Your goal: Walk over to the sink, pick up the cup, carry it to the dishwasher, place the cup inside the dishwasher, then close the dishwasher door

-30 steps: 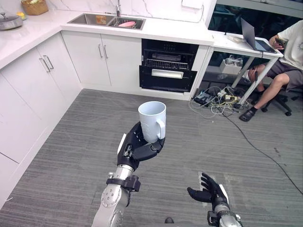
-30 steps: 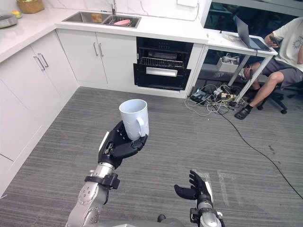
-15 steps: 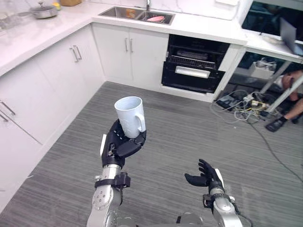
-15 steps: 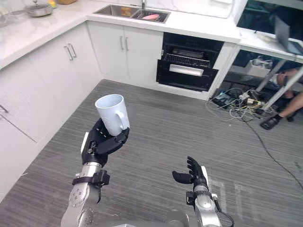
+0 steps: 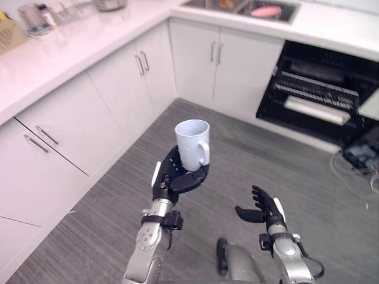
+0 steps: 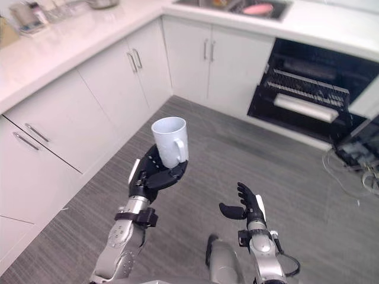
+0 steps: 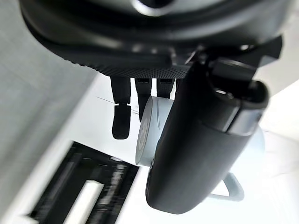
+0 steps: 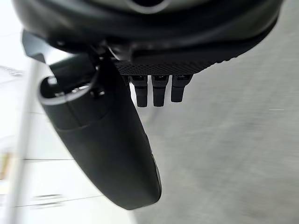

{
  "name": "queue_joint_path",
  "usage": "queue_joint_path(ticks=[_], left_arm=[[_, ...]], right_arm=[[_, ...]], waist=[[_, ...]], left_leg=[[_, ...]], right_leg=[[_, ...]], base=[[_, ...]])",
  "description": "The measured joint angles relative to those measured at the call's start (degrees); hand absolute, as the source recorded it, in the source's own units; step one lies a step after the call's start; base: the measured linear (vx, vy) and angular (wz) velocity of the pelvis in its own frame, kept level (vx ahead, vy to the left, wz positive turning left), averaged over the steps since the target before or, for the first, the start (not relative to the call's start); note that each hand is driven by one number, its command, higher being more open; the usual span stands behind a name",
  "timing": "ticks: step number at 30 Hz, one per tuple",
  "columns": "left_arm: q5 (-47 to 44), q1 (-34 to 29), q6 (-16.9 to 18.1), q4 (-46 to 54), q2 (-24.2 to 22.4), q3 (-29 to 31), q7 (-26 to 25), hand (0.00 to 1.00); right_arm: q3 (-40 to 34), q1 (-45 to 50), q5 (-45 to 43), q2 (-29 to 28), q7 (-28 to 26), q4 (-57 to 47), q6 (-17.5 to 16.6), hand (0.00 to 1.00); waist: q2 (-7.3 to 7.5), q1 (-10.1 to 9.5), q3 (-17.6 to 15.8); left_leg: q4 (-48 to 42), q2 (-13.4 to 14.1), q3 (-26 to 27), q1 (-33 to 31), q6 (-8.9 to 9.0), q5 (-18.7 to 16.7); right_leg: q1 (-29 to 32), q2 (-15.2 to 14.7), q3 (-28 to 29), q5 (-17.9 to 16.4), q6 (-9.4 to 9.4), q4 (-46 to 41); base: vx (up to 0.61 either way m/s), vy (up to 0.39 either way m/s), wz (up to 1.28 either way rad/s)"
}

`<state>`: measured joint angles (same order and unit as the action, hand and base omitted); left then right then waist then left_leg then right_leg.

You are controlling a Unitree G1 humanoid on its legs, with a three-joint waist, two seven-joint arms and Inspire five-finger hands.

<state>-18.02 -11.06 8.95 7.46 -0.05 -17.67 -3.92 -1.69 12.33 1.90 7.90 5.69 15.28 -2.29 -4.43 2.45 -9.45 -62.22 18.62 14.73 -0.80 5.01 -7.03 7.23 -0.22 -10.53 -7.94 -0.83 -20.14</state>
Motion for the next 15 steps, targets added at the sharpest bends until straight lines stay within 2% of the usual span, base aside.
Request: queue_joint_path(ticks=[1,2,3,4,5,6,7,8,9,10,11,12,13,14,15], left_arm=[[0.0,0.4,0.1,0.0,0.0,-0.5,0.4,0.30],[0.0,0.5,0.1,-0.1,0.2,-0.8,0.9,0.30],[0.0,0.4,0.0,-0.3,0.2,-0.8,1.7,0.30],[0.0,0.4,0.0,-0.4,0.4,-0.7,1.7,0.30],[0.0,0.2,0.0,-0.5,0.6,-0.5,1.7,0.30],[0.0,0.1,0.0,-0.5,0.8,-0.5,1.7,0.30],[0.0,-0.1,0.0,-0.4,1.1,-0.2,1.6,0.30],[0.0,-0.3,0.0,-0.4,1.5,-0.1,1.6,0.30],[0.0,-0.9,0.0,-0.4,1.9,0.3,1.3,0.30],[0.1,-1.0,-0.4,-0.5,2.8,0.8,1.2,0.30],[0.1,-0.7,-0.4,-0.4,3.2,0.9,1.2,0.30],[0.1,-0.7,-0.5,-0.4,3.3,0.9,1.2,0.30],[0.1,-0.8,-1.0,-0.4,3.9,0.9,1.2,0.30],[0.2,-0.8,-1.2,-0.4,5.3,1.0,1.1,0.30],[0.3,-0.9,-1.5,-0.4,6.2,0.9,1.0,0.30]], right_arm=[[-0.3,-0.4,-0.2,-0.8,0.8,-0.9,-0.6,0.90],[-0.5,-0.9,-0.3,-0.7,1.2,-0.7,-0.9,0.90],[-0.6,-1.7,-0.6,-0.7,1.3,0.2,-1.2,0.90],[-0.7,-2.1,-0.6,-0.6,1.3,0.8,-1.2,0.90],[-0.9,-3.1,-0.6,-0.4,1.4,2.6,-1.2,0.90],[-1.3,-3.4,-0.6,-0.1,1.3,3.7,-1.2,0.90],[-1.4,-3.3,-0.6,0.1,1.3,4.6,-1.2,0.90],[-1.3,-3.1,-0.6,0.0,1.3,5.0,-1.2,0.90],[-1.1,-2.7,-0.6,-0.4,1.2,6.1,-1.2,0.90],[-1.0,-2.4,-0.6,-1.3,1.2,7.0,-1.0,0.90],[-0.5,-1.9,-0.6,-1.3,1.1,7.1,-1.0,0.90],[-0.4,-1.9,-0.6,-1.3,1.1,7.2,-1.0,0.90],[-0.3,-2.3,-0.6,-1.6,1.1,7.4,-1.0,0.90],[0.0,-3.1,-0.6,-2.4,1.0,7.7,-1.0,0.90],[0.1,-3.6,-0.5,-2.9,1.0,8.0,-1.0,0.90]], waist=[[0.45,0.03,-0.1],[0.97,-0.01,0.0],[1.58,-0.29,-0.2],[1.85,-0.46,-0.3],[2.22,-1.15,-0.6],[2.29,-1.79,-0.6],[2.21,-2.37,-0.5],[2.24,-2.57,-0.5],[2.27,-2.90,-0.4],[4.11,-2.34,-0.2],[5.68,-1.40,-0.1],[5.91,-1.41,-0.1],[6.65,-1.75,-0.3],[8.55,-1.99,-0.8],[9.37,-1.93,-0.9]], left_leg=[[-3.8,1.9,1.7,-6.0,-1.67,-3.7],[-2.4,2.4,3.8,-9.6,-3.42,-6.4],[4.4,1.8,5.7,-13.0,-4.40,-9.0],[9.5,0.6,5.6,-14.2,-4.26,-9.4],[21.8,-2.4,3.3,-15.4,-3.19,-9.0],[31.0,-4.7,0.4,-15.8,-2.06,-7.3],[41.5,-7.0,-3.9,-15.7,-1.43,-3.3],[44.2,-7.7,-5.3,-15.2,-0.81,0.8],[42.8,-8.7,-6.5,-13.5,-1.74,8.0],[39.4,-9.6,-5.7,-13.8,-2.28,4.5],[33.7,-10.3,-4.9,-15.7,-3.24,-0.9],[33.0,-10.4,-4.4,-15.7,-3.28,-1.9],[31.3,-10.4,-2.1,-15.0,-3.79,-5.0],[31.6,-11.5,1.2,-12.0,-4.43,-7.2],[31.9,-12.2,2.7,-9.9,-4.90,-8.4]], right_leg=[[-4.1,0.1,-0.3,-0.8,-0.32,3.4],[-6.8,-0.2,-0.2,-0.7,-0.16,6.2],[-10.1,-1.0,0.0,-0.3,0.60,8.4],[-11.5,-1.5,0.3,-0.3,0.63,9.4],[-13.4,-2.7,1.2,-0.3,0.69,10.5],[-14.3,-3.6,2.7,-0.8,1.25,10.6],[-15.6,-4.4,4.6,-2.7,2.90,10.3],[-16.3,-4.4,5.5,-4.4,4.32,9.9],[-17.6,-5.5,8.1,-7.2,6.00,8.5],[-18.0,-7.4,9.0,-8.5,5.90,7.4],[-16.4,-8.9,10.4,-9.7,6.26,3.6],[-15.7,-9.1,10.9,-9.9,6.37,2.1],[-10.8,-10.2,12.2,-10.0,6.37,-7.7],[-3.8,-13.7,11.9,-7.5,9.65,-22.2],[-0.5,-15.5,11.9,-5.0,10.52,-28.6]], base=[[0.51,-0.102,0.11],[0.51,-0.076,0.10],[0.41,-0.034,0.00],[0.51,0.010,-0.20],[0.48,0.082,-0.44],[0.57,0.178,-0.74],[0.46,0.209,-0.74],[0.48,0.256,-0.93],[0.48,0.286,-0.69],[0.66,0.386,-0.52],[0.46,0.282,-0.15],[0.44,0.274,-0.45],[0.33,0.224,-0.83],[0.42,0.273,-0.99],[0.53,0.239,-1.03]])
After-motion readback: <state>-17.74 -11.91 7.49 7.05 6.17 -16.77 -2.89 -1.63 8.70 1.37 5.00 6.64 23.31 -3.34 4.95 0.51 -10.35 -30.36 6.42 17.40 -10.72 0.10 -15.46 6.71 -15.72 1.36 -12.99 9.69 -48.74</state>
